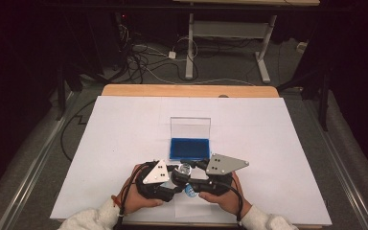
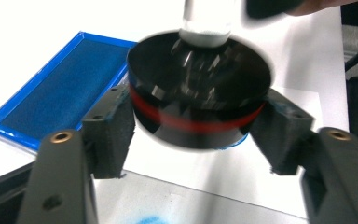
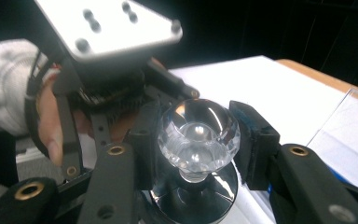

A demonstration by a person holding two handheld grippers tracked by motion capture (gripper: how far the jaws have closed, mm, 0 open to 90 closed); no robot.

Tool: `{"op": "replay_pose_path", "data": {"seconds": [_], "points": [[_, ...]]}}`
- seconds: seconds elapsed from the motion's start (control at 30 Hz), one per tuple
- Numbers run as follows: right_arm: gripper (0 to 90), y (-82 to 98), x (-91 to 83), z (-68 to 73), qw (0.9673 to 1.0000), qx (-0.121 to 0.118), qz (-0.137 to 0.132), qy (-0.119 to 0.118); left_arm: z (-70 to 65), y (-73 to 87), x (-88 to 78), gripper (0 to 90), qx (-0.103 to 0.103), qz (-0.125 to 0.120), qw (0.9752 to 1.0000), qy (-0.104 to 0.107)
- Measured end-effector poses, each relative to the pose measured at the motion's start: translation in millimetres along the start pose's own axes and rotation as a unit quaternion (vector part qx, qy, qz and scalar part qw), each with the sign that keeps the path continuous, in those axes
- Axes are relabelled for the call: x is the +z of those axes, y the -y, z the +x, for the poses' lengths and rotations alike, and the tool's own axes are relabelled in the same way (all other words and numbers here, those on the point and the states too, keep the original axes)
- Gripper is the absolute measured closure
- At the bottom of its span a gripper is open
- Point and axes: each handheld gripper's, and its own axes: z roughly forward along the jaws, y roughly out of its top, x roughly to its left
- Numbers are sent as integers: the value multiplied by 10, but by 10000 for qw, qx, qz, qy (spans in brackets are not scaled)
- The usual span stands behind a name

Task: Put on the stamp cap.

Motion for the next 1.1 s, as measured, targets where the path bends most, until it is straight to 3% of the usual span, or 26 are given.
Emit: {"op": "replay_pose_path", "data": {"seconds": [0.3, 0.67, 1.1], "points": [[572, -39, -85, -28, 10000, -18, 21, 86, 12, 54, 23, 160, 2, 118, 9997, -215], [572, -68, -217, -108, 9995, -29, 51, 299, 110, 169, -107, 159, 101, 286, 9982, -522], [572, -73, -414, -299, 9970, 42, 167, 749, 189, 382, -392, 159, -115, 352, 9945, -975]]}}
